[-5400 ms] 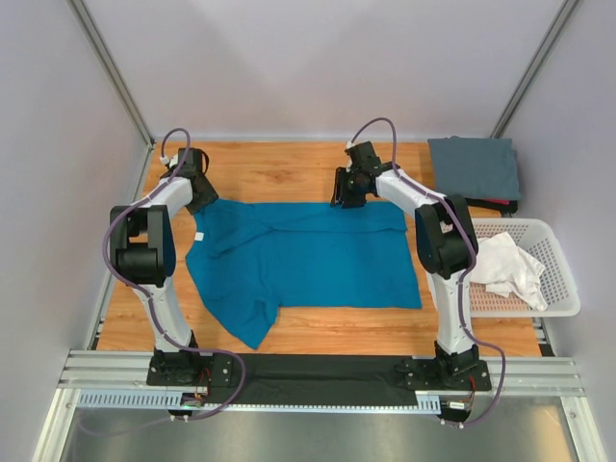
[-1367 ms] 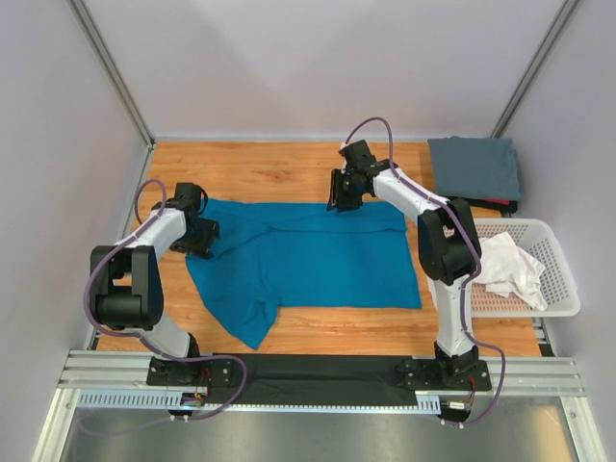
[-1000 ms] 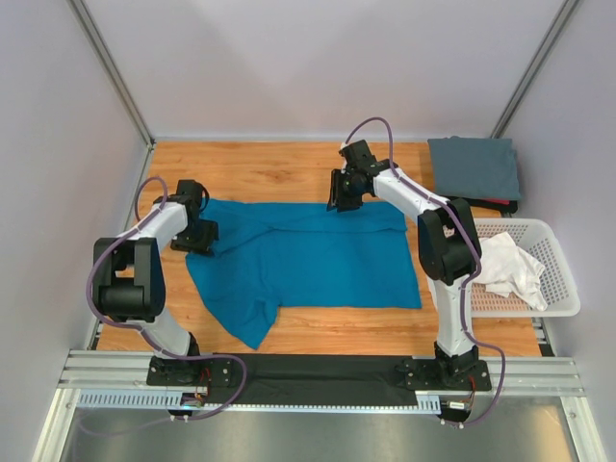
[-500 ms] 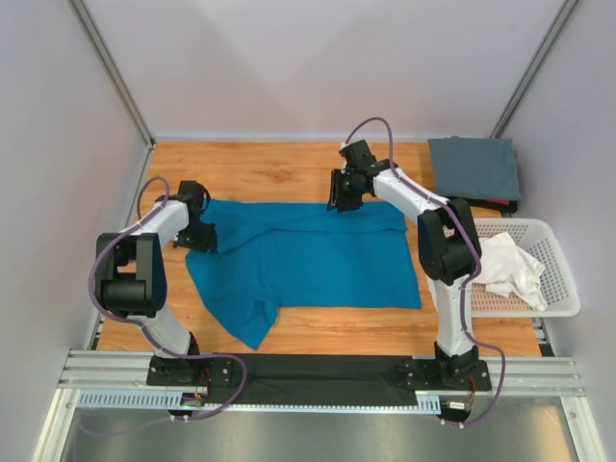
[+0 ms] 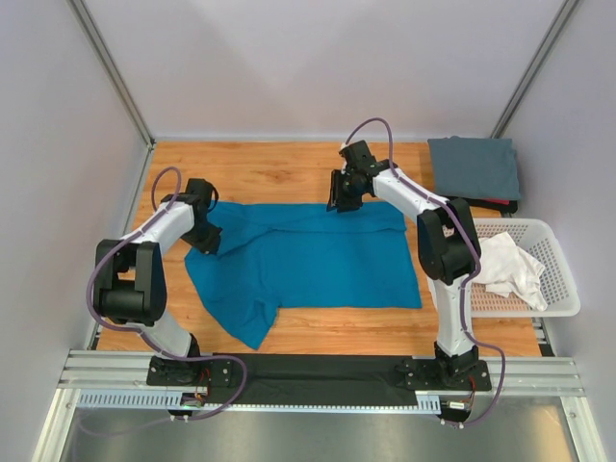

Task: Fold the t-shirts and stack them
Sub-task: Fold the tshirt

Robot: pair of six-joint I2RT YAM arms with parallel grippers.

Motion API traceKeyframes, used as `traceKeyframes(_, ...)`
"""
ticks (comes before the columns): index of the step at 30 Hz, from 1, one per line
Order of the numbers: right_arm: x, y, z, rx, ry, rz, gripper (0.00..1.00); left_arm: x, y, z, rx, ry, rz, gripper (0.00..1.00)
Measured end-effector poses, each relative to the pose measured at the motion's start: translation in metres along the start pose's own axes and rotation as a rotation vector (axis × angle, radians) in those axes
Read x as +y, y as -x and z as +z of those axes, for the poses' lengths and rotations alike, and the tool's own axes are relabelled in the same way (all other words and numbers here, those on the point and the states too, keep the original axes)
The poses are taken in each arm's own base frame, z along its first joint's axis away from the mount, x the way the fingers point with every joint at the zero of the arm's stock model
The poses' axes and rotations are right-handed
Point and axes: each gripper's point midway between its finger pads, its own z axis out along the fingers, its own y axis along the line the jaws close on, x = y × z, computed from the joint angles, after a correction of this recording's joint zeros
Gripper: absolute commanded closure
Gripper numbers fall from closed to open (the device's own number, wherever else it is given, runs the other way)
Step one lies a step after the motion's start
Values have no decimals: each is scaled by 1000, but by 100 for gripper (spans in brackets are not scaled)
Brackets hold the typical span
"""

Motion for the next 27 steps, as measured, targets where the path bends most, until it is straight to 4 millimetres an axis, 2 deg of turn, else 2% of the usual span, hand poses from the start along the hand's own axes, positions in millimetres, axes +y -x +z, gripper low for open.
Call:
traceKeyframes(5,-3,-4,6,15,-8,10,62,-5,-1,-8,-37,-17,88,100)
traceKeyframes(14,-10,-13,17,45,-25,29,62,-11,8,-28,-105,-64,95,100)
traceKeyframes(27,-10,-13,18,47,-27,30,63,-13,-13,-38,-99,-71,147,100)
